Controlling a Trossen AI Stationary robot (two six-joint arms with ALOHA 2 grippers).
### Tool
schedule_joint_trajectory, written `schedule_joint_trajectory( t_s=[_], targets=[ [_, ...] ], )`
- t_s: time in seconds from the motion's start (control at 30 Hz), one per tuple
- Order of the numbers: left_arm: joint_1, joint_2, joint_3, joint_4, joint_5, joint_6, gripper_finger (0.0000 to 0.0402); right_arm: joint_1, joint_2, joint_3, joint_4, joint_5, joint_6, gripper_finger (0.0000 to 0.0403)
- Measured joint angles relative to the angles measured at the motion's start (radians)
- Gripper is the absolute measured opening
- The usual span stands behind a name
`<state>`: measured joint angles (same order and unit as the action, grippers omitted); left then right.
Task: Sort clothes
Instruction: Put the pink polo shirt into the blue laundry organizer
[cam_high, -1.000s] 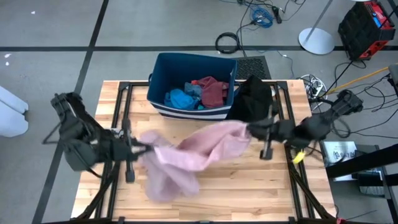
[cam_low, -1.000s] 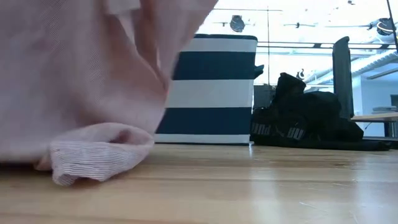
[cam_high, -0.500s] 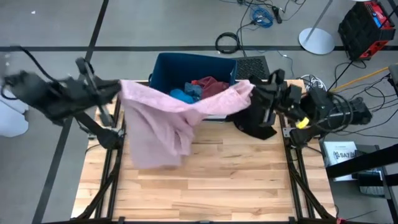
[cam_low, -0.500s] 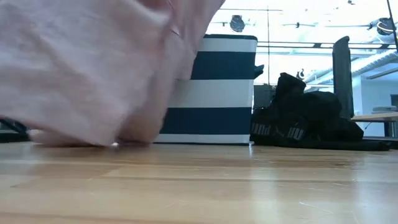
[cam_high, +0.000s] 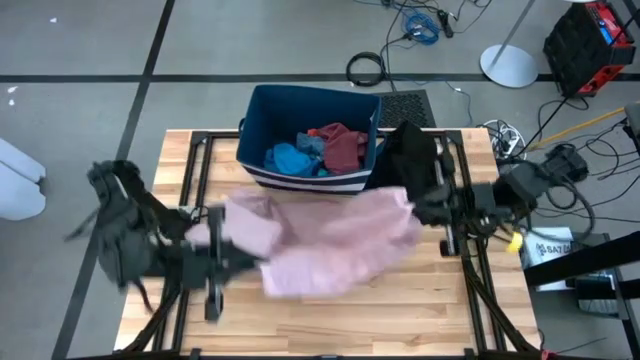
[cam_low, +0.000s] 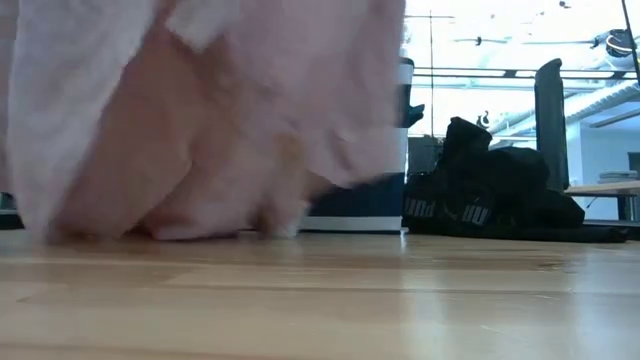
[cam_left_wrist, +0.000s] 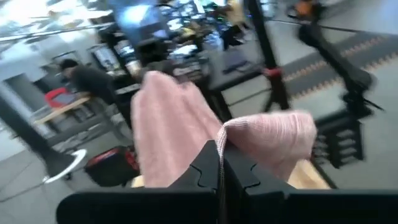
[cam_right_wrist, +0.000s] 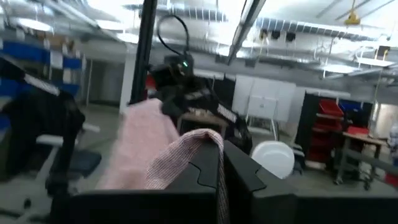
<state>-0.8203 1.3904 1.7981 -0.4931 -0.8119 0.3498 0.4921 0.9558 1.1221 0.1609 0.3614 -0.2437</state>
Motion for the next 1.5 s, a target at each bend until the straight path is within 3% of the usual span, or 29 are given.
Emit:
schedule_joint_trajectory(
  t_s=[0.2, 0.37, 0.47, 0.6, 0.73, 0.83, 1.07, 1.13, 1.27, 1.5],
  targets=[
    [-0.079, 0.159, 0.002, 0.083, -0.064, 0.002, 0.0, 0.347, 0.032, 0.0, 0.049, 0.365, -0.188, 0.0],
    [-0.13, 0.211, 0.003, 0.234, -0.08, 0.053, 0.0, 0.598, 0.12, 0.0, 0.281, 0.595, -0.46, 0.0],
    [-0.145, 0.225, 0.004, 0.226, -0.114, 0.028, 0.0, 0.653, 0.181, 0.0, 0.403, 0.687, -0.57, 0.0],
    [-0.15, 0.232, 0.003, 0.124, -0.227, -0.069, 0.0, 0.619, 0.233, 0.0, 0.395, 0.752, -0.536, 0.0],
    [-0.15, 0.231, 0.003, -0.083, -0.336, -0.261, 0.0, 0.525, 0.264, 0.0, 0.296, 0.751, -0.405, 0.0],
    [-0.15, 0.231, 0.003, -0.271, -0.353, -0.443, 0.0, 0.426, 0.283, 0.0, 0.185, 0.732, -0.272, 0.0],
    [-0.149, 0.231, -0.053, -0.838, -0.401, -1.09, 0.0, 0.186, 0.288, 0.0, -0.117, 0.498, 0.1, 0.0],
    [-0.149, 0.23, -0.11, -0.929, -0.402, -1.264, 0.0, 0.123, 0.298, 0.0, -0.175, 0.443, 0.178, 0.0],
    [-0.142, 0.231, -0.242, -0.983, -0.368, -1.456, 0.0, 0.029, 0.35, 0.001, -0.291, 0.351, 0.299, 0.0],
    [-0.098, 0.231, -0.5, -0.829, -0.146, -1.574, 0.0, -0.076, 0.517, 0.001, -0.471, 0.227, 0.512, 0.0]
  ],
)
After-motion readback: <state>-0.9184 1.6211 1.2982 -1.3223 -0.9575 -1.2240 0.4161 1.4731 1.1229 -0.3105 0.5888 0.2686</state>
